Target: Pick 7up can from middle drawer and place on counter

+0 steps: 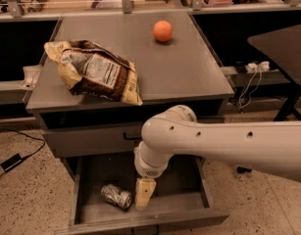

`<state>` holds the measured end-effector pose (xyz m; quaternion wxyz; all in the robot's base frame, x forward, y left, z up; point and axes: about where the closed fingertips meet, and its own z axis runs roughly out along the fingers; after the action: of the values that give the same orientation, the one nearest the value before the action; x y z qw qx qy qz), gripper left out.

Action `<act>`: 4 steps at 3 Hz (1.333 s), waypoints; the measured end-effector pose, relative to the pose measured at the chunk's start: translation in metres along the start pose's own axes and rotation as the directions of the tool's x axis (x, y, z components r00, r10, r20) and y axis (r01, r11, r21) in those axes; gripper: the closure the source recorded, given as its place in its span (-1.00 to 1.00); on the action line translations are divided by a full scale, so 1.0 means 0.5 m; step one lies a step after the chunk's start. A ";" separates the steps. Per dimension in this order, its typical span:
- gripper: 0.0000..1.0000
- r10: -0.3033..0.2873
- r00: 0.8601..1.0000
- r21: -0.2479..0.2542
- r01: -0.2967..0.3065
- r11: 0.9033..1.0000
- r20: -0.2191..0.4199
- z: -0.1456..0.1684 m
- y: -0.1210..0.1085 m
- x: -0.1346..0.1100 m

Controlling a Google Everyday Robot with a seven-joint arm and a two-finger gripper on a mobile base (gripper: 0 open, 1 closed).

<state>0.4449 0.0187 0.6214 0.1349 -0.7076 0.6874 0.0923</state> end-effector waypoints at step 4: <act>-1.00 0.081 0.983 -0.002 -0.081 0.997 0.165 0.368 -0.064 -0.097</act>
Offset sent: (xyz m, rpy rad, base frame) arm 0.0469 0.0940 -0.1194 0.1896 -0.1115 -0.0149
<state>0.4850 0.1236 0.4644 0.1892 -0.6686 0.7023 0.1544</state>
